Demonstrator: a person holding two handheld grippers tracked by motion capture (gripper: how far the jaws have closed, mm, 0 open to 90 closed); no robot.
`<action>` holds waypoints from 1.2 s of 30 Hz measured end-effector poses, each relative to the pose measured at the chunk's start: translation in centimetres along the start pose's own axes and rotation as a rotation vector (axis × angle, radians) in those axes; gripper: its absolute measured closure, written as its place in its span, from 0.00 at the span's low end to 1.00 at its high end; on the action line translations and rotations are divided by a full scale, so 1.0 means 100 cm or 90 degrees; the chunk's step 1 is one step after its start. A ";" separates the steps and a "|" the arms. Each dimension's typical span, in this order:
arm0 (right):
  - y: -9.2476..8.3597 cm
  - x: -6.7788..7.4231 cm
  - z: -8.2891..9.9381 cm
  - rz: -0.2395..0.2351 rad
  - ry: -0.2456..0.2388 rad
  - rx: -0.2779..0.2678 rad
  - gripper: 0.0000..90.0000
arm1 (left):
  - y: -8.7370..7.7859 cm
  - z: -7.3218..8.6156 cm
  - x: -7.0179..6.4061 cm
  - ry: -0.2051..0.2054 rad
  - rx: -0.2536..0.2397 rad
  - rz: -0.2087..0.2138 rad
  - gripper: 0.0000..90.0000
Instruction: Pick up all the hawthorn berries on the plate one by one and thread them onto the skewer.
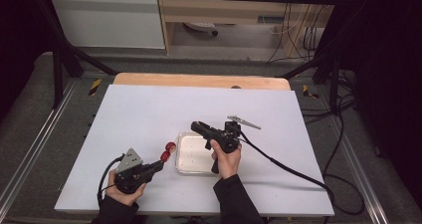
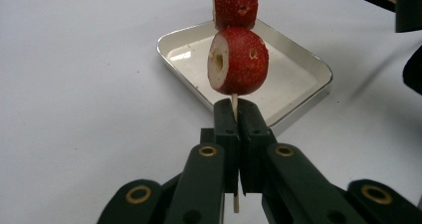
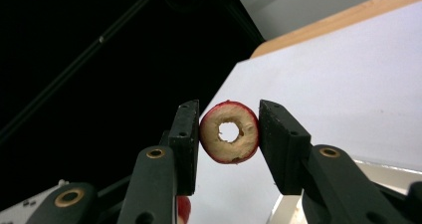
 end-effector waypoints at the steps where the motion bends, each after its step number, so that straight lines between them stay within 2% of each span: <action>1: 0.000 0.000 -0.001 -0.001 0.002 -0.010 0.69 | 0.000 0.000 -0.002 -0.005 -0.001 0.000 0.98; 7: 0.001 0.005 -0.008 -0.025 0.016 -0.073 0.69 | 0.005 -0.004 -0.012 -0.023 -0.017 0.001 0.98; 12: -0.001 0.009 -0.012 -0.045 0.031 -0.108 0.69 | 0.010 -0.009 -0.023 -0.036 -0.034 0.010 0.98; 15: -0.003 0.012 -0.014 -0.058 0.035 -0.129 0.69 | 0.015 -0.013 -0.031 -0.045 -0.040 0.027 0.98; 18: -0.005 0.015 -0.016 -0.068 0.036 -0.154 0.69 | 0.018 -0.017 -0.035 -0.054 -0.046 0.027 0.98; 22: -0.005 0.017 -0.014 -0.085 0.039 -0.171 0.69 | 0.020 -0.022 -0.039 -0.063 -0.060 0.025 0.98; 27: -0.005 0.018 -0.012 -0.091 0.045 -0.188 0.69 | 0.021 -0.024 -0.040 -0.070 -0.073 0.022 0.98; 36: -0.003 0.018 -0.009 -0.105 0.060 -0.214 0.69 | 0.022 -0.024 -0.038 -0.075 -0.072 0.016 0.98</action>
Point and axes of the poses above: each handheld gripper's, and its own axes: y roughly forward along the jaws, z roughly out of its underside, x roughly to its left, the point moved 9 cm from there along y, roughly forward along the jaws, and after that the axes turned 1 degree about -z, right-handed, at the moved point
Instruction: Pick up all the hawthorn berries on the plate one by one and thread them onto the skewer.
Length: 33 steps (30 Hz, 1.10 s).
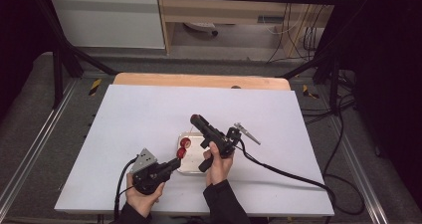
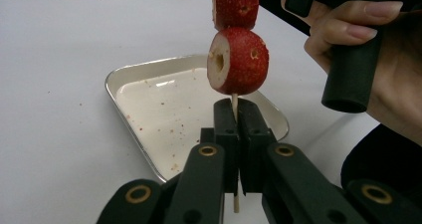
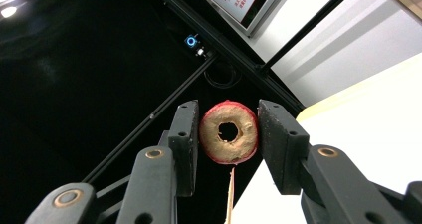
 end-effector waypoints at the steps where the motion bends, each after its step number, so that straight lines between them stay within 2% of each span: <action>1: 0.000 0.000 0.000 0.000 0.002 -0.003 0.69 | 0.000 0.000 0.000 -0.001 -0.001 0.000 0.98; 16: 0.001 0.000 0.003 -0.006 0.013 -0.003 0.69 | 0.001 -0.001 0.000 -0.001 -0.002 -0.001 0.98; 24: 0.000 -0.002 0.011 -0.005 0.018 0.006 0.69 | 0.001 -0.002 0.001 -0.008 -0.003 -0.003 0.98; 33: -0.003 0.000 0.017 -0.005 0.023 0.000 0.69 | 0.003 0.002 0.000 -0.008 0.004 -0.008 0.98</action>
Point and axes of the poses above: each handheld gripper's, and its own axes: y roughly forward along the jaws, z roughly out of its underside, x roughly to its left, the point moved 9 cm from there along y, roughly forward along the jaws, and after that the axes turned 1 degree about -z, right-handed, at the moved point
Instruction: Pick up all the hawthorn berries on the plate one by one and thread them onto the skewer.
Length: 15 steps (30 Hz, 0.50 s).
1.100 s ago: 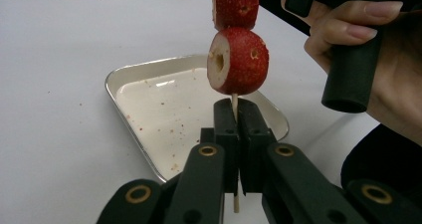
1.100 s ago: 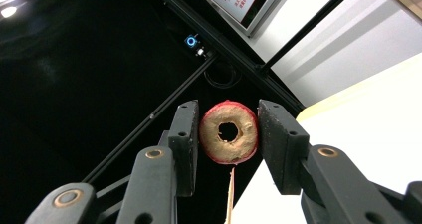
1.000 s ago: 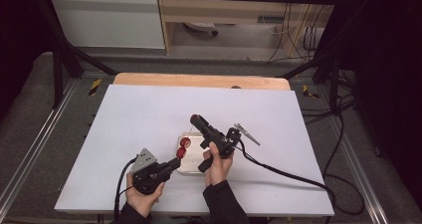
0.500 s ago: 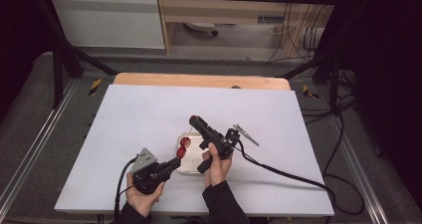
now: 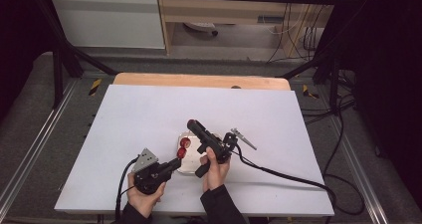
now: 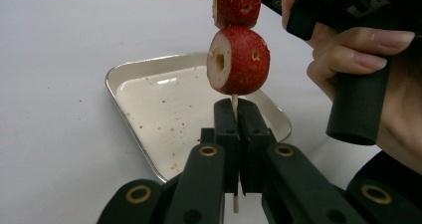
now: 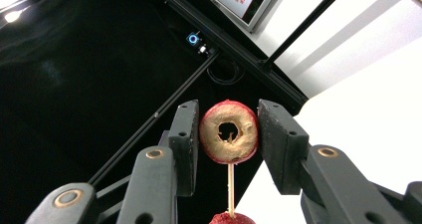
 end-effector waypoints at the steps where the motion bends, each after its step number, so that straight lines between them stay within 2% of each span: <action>1: 0.000 0.001 0.000 0.001 -0.001 -0.002 0.69 | 0.000 0.000 0.000 -0.001 -0.002 0.001 0.98; 5: -0.001 0.001 0.001 0.006 0.008 -0.010 0.69 | 0.000 -0.001 -0.004 -0.002 -0.014 0.000 0.98; 6: -0.001 0.001 0.002 0.009 0.020 -0.011 0.69 | 0.000 -0.001 -0.005 -0.002 -0.015 0.000 0.98; 9: -0.001 -0.001 0.007 0.016 0.034 -0.001 0.69 | 0.000 -0.002 -0.007 -0.005 -0.020 -0.007 0.98; 13: -0.001 -0.001 0.014 0.018 0.035 0.007 0.69 | 0.001 -0.001 -0.002 -0.015 -0.014 -0.009 0.98; 15: -0.001 0.000 0.019 0.021 0.032 0.028 0.69 | 0.002 -0.001 -0.001 -0.013 -0.011 -0.009 0.98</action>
Point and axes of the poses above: each handheld gripper's, and its own axes: y roughly forward along the jaws, z roughly out of its underside, x roughly to its left, the point moved 9 cm from there along y, roughly forward along the jaws, and after that the axes turned 1 degree about -z, right-handed, at the moved point
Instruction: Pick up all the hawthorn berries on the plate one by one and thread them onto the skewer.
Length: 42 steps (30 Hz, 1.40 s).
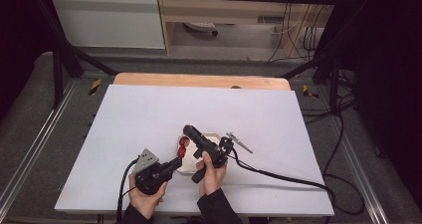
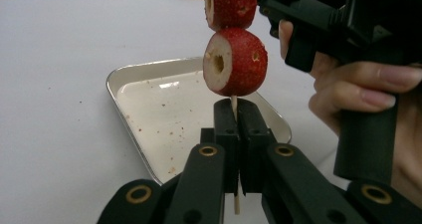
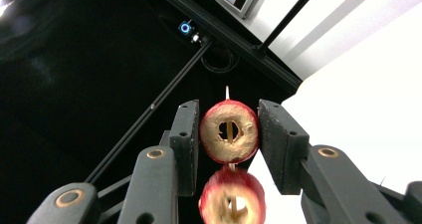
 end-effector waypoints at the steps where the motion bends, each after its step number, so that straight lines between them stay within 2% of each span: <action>1: 0.000 0.000 0.002 0.000 -0.001 0.001 0.69 | 0.000 0.001 0.000 0.002 0.002 0.000 0.98; 3: -0.001 0.000 0.003 -0.001 -0.004 0.004 0.69 | 0.001 0.001 0.002 0.002 0.003 0.002 0.98; 7: -0.001 0.001 0.002 0.009 -0.034 0.019 0.68 | 0.000 0.001 0.005 0.006 0.002 0.005 0.98; 10: -0.003 0.002 -0.001 0.023 -0.064 0.042 0.55 | -0.001 0.001 0.008 0.014 0.006 0.000 0.98; 13: -0.006 0.000 -0.007 0.050 -0.118 0.068 0.44 | -0.001 0.003 0.012 0.018 0.011 -0.001 0.98; 16: -0.012 -0.004 -0.013 0.077 -0.160 0.101 0.34 | -0.001 0.004 0.017 0.024 0.017 -0.007 0.98; 18: -0.017 -0.010 -0.016 0.101 -0.187 0.135 0.28 | 0.000 0.005 0.018 0.024 0.021 -0.004 0.98; 21: -0.025 -0.020 -0.019 0.129 -0.248 0.187 0.19 | -0.001 0.005 0.019 0.029 0.024 -0.002 0.98; 25: -0.039 -0.037 -0.020 0.169 -0.324 0.275 0.09 | -0.001 0.005 0.022 0.038 0.027 -0.001 0.98; 27: -0.047 -0.044 -0.019 0.183 -0.351 0.317 0.07 | -0.002 0.005 0.023 0.041 0.029 -0.001 0.98; 29: -0.054 -0.050 -0.019 0.190 -0.364 0.344 0.06 | -0.002 0.005 0.023 0.044 0.031 0.002 0.98; 32: -0.066 -0.060 -0.019 0.207 -0.407 0.391 0.03 | -0.003 0.005 0.024 0.049 0.036 0.002 0.98; 35: -0.078 -0.069 -0.019 0.223 -0.427 0.429 0.01 | -0.003 0.005 0.025 0.052 0.040 0.002 0.98; 42: -0.106 -0.089 -0.025 0.255 -0.440 0.457 0.01 | -0.005 0.004 0.025 0.067 0.051 0.002 0.98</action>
Point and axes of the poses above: each handheld gripper's, and its own axes: y roughly forward along the jaws, z roughly out of its underside, x roughly to its left, the point moved 9 cm from there along y, roughly forward along the jaws, and after that the axes turned 1 degree about -z, right-handed, at the moved point
